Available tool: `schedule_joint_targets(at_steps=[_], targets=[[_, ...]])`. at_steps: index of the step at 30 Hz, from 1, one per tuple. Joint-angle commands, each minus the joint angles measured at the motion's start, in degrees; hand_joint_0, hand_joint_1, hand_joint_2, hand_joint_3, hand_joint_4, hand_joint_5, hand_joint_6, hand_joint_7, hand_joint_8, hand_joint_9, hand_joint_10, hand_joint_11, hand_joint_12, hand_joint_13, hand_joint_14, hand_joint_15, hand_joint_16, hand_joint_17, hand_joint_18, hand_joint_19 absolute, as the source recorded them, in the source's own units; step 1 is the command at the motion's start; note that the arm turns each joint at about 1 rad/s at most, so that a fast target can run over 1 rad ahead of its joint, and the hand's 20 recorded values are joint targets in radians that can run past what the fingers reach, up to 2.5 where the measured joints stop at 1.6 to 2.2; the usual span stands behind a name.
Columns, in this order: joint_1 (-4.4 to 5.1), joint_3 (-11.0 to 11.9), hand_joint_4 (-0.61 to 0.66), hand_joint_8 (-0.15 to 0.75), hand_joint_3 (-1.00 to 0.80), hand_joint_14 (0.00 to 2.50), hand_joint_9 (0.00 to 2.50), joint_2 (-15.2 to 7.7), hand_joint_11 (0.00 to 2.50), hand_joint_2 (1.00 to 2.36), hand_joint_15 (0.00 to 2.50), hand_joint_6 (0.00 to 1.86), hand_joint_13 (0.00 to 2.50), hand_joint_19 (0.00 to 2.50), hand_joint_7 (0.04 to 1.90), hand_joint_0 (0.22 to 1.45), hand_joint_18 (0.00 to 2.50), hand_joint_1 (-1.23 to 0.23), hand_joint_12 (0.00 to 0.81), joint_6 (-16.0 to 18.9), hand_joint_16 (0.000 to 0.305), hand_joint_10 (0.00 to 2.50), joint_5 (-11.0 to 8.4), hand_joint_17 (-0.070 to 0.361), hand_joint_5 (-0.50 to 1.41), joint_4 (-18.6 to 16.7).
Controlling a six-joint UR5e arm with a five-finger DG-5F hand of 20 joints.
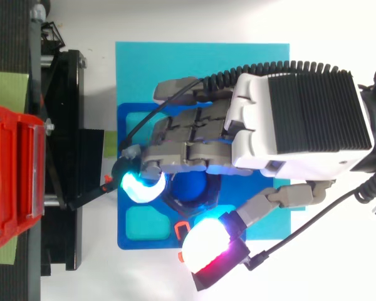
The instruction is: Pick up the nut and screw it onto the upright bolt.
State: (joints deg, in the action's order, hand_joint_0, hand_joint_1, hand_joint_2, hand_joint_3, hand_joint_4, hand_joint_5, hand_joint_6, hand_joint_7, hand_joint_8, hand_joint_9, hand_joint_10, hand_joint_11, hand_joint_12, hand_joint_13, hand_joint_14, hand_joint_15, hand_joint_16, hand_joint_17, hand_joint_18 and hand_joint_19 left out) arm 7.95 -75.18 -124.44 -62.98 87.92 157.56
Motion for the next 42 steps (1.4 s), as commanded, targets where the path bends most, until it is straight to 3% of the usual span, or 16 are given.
schedule_joint_targets(at_steps=[1,11,23,24,32,42], targets=[[-0.48,0.83,0.09,0.284,-0.5,0.0,1.24,0.07,0.33,1.0,0.03,0.5,0.81,0.0,1.51,0.51,0.42,-0.32,0.271,-0.03,0.021,0.01,1.11,0.046,-0.01,0.91],[-1.8,3.73,0.05,0.269,-0.5,0.0,1.37,0.07,0.33,1.0,0.04,0.5,0.9,0.0,1.4,0.52,0.51,-0.32,0.261,-1.0,0.02,0.01,3.14,0.045,0.05,4.25],[-3.3,3.73,0.05,0.239,-0.5,0.0,1.64,0.07,0.39,1.0,0.08,0.5,1.08,0.0,1.38,0.53,0.65,-0.33,0.251,-1.97,0.017,0.01,4.89,0.038,0.08,4.6],[-3.73,3.73,0.05,0.236,-0.5,0.0,1.66,0.07,0.4,1.0,0.08,0.51,1.09,0.0,1.37,0.53,0.65,-0.33,0.247,-1.97,0.017,0.01,5.6,0.037,0.08,4.95],[-4.61,3.73,0.07,0.169,-0.5,0.01,2.06,0.16,0.66,1.0,0.18,0.61,1.46,0.15,1.19,0.53,1.03,-0.36,0.222,-2.14,0.013,0.02,7.0,0.028,0.09,5.92],[-5.23,3.73,0.03,0.214,-0.5,0.01,2.21,0.6,0.84,1.0,0.21,0.6,1.57,0.17,1.2,0.52,1.07,-0.33,0.224,-2.49,0.011,0.03,7.09,0.026,0.09,7.06]])
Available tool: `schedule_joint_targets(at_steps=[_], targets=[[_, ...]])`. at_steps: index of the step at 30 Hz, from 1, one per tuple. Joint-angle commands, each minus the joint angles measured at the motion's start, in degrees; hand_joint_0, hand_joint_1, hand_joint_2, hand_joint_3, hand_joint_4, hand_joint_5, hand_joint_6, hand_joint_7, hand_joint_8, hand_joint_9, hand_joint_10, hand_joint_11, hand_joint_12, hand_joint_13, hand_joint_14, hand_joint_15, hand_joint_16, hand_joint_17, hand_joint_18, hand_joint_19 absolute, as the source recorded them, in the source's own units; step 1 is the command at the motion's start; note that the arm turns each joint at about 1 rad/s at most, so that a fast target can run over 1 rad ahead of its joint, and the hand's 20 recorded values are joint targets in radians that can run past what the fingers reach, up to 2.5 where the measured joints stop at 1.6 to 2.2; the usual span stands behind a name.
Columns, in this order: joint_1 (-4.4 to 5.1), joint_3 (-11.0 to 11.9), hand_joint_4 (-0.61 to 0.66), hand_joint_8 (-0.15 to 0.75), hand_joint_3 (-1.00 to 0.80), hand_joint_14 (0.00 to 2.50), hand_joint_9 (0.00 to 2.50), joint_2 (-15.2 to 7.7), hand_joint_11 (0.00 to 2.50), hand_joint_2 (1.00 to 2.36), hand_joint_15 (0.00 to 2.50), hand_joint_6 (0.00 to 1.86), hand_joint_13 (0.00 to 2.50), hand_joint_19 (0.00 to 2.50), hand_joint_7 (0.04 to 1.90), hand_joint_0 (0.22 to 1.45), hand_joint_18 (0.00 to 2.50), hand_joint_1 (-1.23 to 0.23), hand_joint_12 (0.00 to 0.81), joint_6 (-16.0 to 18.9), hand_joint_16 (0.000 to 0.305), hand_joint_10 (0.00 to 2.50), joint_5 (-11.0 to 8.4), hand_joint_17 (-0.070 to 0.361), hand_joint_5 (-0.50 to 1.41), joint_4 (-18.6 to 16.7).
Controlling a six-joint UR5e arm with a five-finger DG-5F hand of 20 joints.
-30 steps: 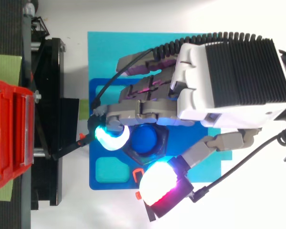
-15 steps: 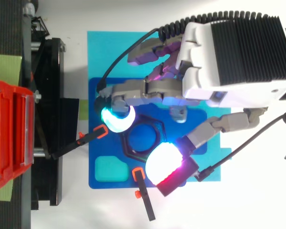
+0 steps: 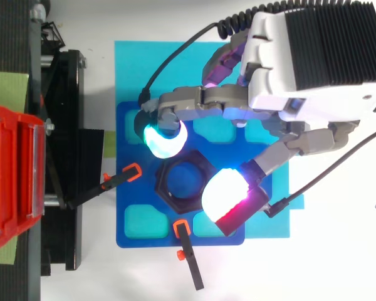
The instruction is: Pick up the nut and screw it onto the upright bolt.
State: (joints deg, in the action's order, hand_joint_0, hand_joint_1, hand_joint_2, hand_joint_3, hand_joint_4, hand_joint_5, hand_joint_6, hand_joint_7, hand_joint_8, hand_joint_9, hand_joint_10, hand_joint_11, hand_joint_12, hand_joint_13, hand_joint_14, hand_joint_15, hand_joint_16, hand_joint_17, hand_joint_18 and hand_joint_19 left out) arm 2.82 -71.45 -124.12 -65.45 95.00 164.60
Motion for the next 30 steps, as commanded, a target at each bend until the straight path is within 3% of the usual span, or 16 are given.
schedule_joint_targets(at_steps=[1,13,16,18,21,23,25,30], targets=[[-0.18,-0.01,0.04,0.206,-0.5,0.01,2.25,0.46,0.87,1.0,0.22,0.6,1.62,0.21,1.2,0.52,1.12,-0.34,0.225,0.06,0.012,0.03,0.01,0.026,0.09,0.02],[-0.45,1.04,0.05,0.215,-0.5,0.01,2.32,2.74,0.83,1.0,0.29,0.57,1.81,0.34,1.24,0.5,1.35,-0.37,0.243,0.06,0.015,0.03,-0.08,0.033,0.1,0.11],[-0.62,2.1,0.04,0.24,-0.5,0.01,2.25,2.92,0.74,1.0,0.28,0.52,1.76,0.3,1.35,0.5,1.25,-0.34,0.246,0.06,0.016,0.03,-0.08,0.037,0.11,0.73],[-0.89,3.51,0.05,0.259,-0.5,0.01,2.13,2.92,0.65,1.0,0.28,0.5,1.7,0.29,1.32,0.5,1.15,-0.32,0.266,0.06,0.018,0.02,-0.08,0.041,0.09,2.4],[-0.97,4.65,0.08,0.29,-0.5,0.01,1.93,2.92,0.58,1.0,0.25,0.51,1.53,0.29,1.2,0.5,1.05,-0.3,0.284,0.06,0.021,0.02,0.01,0.048,0.03,3.45],[-1.06,8.08,0.13,0.281,-0.5,0.01,1.75,2.92,0.49,1.0,0.19,0.51,1.28,0.32,1.06,0.49,0.96,-0.3,0.288,-0.12,0.029,0.02,0.1,0.065,-0.01,5.56],[-1.06,9.75,0.19,0.26,-0.5,0.0,1.49,2.83,0.34,1.0,0.12,0.5,1.03,0.3,0.9,0.49,0.81,-0.31,0.298,-0.82,0.033,0.01,0.36,0.074,-0.06,7.14],[-0.45,10.36,0.12,0.234,-0.5,0.0,0.92,2.74,0.0,1.0,0.0,0.5,0.58,0.14,0.67,0.47,0.32,-0.33,0.319,-3.28,0.035,0.0,0.36,0.079,-0.15,8.28]])
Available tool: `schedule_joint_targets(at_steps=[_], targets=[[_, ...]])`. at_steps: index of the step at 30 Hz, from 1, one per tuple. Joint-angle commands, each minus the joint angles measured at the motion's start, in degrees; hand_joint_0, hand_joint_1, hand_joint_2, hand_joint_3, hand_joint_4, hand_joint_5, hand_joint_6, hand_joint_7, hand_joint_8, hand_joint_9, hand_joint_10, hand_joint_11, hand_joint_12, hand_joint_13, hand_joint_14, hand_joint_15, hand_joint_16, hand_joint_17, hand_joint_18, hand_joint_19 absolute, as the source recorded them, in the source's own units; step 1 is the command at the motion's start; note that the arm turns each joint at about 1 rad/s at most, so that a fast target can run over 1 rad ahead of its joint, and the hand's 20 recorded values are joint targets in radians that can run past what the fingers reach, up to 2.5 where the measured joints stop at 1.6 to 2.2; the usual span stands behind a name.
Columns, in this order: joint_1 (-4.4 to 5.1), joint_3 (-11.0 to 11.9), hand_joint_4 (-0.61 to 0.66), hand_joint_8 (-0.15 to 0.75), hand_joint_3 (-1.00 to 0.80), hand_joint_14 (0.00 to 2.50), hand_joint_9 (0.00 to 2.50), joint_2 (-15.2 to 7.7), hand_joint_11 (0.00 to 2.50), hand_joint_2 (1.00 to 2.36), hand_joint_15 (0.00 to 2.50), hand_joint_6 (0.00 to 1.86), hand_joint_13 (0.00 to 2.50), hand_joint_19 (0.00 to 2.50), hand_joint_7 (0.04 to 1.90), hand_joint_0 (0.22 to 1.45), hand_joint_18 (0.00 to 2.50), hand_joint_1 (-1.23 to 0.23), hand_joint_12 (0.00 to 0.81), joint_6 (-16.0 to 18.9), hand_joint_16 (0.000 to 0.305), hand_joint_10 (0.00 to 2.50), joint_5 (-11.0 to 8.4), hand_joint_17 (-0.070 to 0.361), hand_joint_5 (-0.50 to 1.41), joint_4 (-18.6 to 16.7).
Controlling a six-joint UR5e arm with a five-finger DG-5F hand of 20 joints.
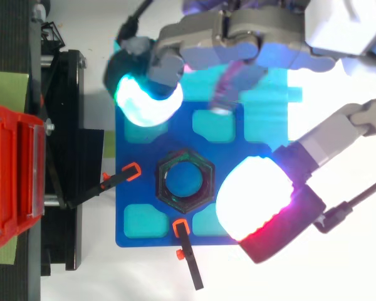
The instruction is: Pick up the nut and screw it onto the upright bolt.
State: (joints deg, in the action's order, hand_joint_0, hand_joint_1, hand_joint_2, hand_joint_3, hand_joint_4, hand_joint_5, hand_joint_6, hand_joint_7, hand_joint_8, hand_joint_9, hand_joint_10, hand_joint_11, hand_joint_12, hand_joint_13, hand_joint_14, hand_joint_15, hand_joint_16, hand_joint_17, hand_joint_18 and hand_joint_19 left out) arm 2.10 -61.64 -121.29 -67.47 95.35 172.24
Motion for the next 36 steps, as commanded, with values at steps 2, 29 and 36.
schedule_joint_targets(at_steps=[2,29,36], targets=[[0.54,0.56,0.1,0.226,-0.5,0.0,0.72,-0.43,0.0,1.0,0.0,0.5,0.4,0.02,0.62,0.46,0.09,-0.32,0.322,-1.44,0.035,0.0,-0.08,0.08,-0.17,0.12],[3.97,-4.89,0.18,0.221,-0.5,0.0,0.95,-5.18,0.0,1.0,0.0,0.5,0.5,0.0,0.69,0.48,0.08,-0.31,0.212,0.67,0.015,0.0,-0.26,0.035,-0.11,-2.87],[3.88,-4.98,0.19,0.244,-0.5,0.0,1.12,-5.09,0.17,1.0,0.0,0.5,0.72,0.0,0.73,0.5,0.26,-0.35,0.235,0.67,0.014,0.0,-0.08,0.032,-0.11,-2.52]])
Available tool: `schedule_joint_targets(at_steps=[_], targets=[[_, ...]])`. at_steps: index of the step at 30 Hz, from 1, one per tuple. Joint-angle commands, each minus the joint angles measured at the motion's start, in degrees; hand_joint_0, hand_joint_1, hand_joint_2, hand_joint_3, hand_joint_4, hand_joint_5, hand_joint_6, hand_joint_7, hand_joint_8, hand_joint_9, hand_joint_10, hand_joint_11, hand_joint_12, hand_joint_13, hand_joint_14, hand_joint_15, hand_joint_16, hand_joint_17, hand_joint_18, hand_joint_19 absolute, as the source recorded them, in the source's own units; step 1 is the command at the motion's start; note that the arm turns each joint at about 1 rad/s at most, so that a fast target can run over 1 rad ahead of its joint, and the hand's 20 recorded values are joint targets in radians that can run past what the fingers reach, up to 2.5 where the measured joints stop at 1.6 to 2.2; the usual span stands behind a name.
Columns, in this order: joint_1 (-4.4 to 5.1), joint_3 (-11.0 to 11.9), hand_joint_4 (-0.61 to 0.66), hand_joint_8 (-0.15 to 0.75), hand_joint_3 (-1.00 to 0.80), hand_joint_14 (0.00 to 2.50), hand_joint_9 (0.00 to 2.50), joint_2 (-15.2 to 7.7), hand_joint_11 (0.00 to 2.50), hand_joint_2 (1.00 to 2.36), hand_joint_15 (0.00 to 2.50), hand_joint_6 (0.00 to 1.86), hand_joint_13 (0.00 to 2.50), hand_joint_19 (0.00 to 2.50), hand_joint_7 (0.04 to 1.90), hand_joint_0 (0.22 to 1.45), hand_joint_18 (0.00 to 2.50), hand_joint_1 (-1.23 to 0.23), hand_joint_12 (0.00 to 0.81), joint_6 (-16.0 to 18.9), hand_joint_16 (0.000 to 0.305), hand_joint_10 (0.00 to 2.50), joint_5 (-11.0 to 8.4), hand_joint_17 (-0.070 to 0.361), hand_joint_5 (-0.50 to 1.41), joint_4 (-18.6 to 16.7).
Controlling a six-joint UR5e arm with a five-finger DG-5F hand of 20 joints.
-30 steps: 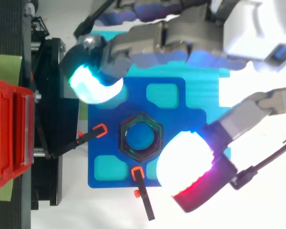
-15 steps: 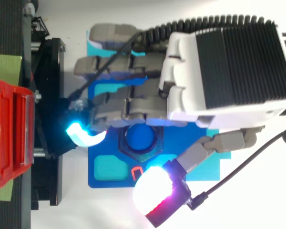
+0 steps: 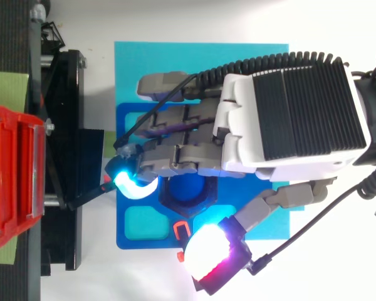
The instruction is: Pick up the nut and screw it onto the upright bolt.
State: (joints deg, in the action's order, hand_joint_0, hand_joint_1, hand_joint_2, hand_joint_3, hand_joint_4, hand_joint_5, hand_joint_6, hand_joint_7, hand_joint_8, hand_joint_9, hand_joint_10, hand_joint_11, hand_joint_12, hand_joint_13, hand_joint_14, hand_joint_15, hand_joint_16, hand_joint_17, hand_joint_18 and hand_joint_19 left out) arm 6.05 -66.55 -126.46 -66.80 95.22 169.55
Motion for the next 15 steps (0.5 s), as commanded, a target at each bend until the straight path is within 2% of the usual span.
schedule_joint_targets(at_steps=[1,9,12,15], targets=[[-0.24,-0.07,0.19,0.245,-0.5,0.0,1.12,-0.02,0.18,1.0,0.0,0.5,0.74,0.0,0.74,0.5,0.27,-0.35,0.232,0.01,0.014,0.0,0.05,0.032,-0.1,0.17],[-0.42,-0.07,0.19,0.257,-0.5,0.01,1.39,-0.02,0.58,1.0,0.21,0.5,1.08,0.0,0.92,0.52,0.48,-0.36,0.269,0.01,0.014,0.01,0.14,0.031,-0.08,-0.01],[-0.77,-0.07,0.18,0.26,-0.5,0.01,1.45,-0.02,0.7,1.0,0.26,0.5,1.13,0.0,0.96,0.52,0.51,-0.36,0.279,0.01,0.014,0.02,0.23,0.031,-0.08,0.17],[-1.21,-0.07,0.16,0.241,-0.5,0.01,1.56,-0.02,0.92,1.0,0.4,0.5,1.25,0.0,1.04,0.53,0.57,-0.36,0.288,0.01,0.015,0.02,0.31,0.033,-0.07,0.17]])
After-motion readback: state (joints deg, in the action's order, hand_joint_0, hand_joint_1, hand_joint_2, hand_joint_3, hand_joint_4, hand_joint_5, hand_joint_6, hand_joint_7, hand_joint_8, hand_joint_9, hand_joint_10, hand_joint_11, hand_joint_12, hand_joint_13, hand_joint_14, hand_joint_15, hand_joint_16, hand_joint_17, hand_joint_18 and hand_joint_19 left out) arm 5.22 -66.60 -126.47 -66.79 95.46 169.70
